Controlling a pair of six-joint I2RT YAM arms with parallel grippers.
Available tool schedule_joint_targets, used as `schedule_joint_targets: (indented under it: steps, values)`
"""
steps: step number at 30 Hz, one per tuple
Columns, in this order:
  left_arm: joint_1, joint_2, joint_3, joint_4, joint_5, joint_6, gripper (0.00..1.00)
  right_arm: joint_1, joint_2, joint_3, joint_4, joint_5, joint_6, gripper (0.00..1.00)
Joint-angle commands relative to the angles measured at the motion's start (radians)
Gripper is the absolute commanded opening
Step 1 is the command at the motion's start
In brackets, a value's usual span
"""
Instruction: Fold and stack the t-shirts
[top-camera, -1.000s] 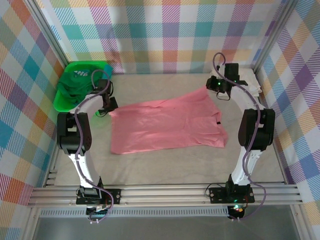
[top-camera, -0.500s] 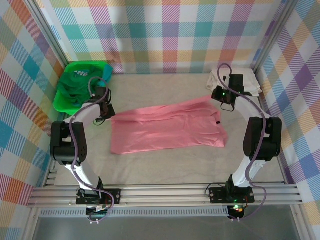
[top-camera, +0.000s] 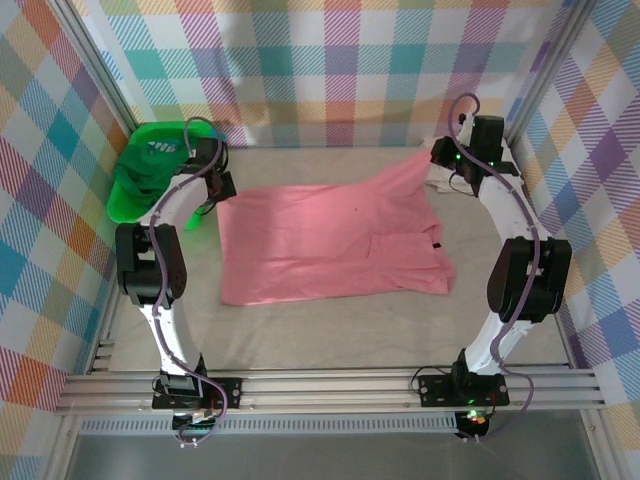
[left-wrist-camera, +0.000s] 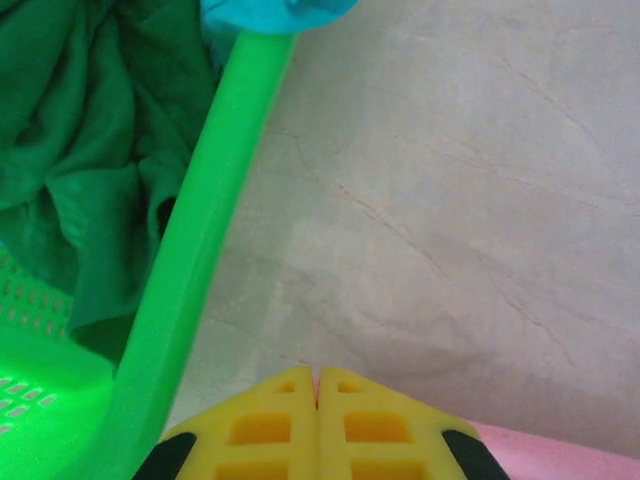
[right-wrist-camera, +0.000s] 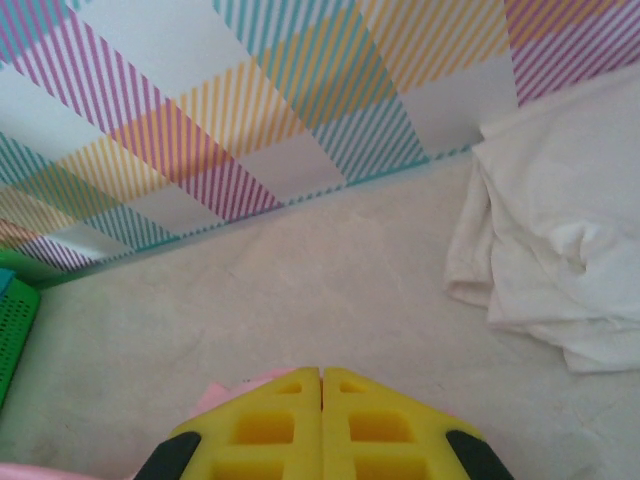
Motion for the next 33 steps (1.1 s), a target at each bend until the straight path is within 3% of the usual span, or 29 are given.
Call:
schedule_joint_targets:
  steps: [1, 11, 21, 31, 33]
  values:
    - [-0.012, 0.004, 0.020, -0.063, -0.030, 0.016, 0.00, -0.006, -0.012, 0.005, 0.012, -0.012, -0.003, 0.00]
    - [-0.015, -0.078, -0.172, 0.004, -0.104, 0.018, 0.00, -0.007, -0.130, -0.204, 0.038, 0.040, 0.002, 0.00]
    - [-0.022, -0.134, -0.253, 0.034, -0.127, 0.010, 0.00, -0.010, -0.218, -0.329, 0.043, 0.071, 0.046, 0.00]
    - [-0.097, -0.201, -0.457, 0.045, -0.148, -0.064, 0.00, -0.011, -0.365, -0.589, -0.012, 0.151, 0.129, 0.00]
    - [-0.116, -0.237, -0.505, 0.045, -0.168, -0.094, 0.17, -0.013, -0.421, -0.624, -0.072, 0.186, 0.137, 0.01]
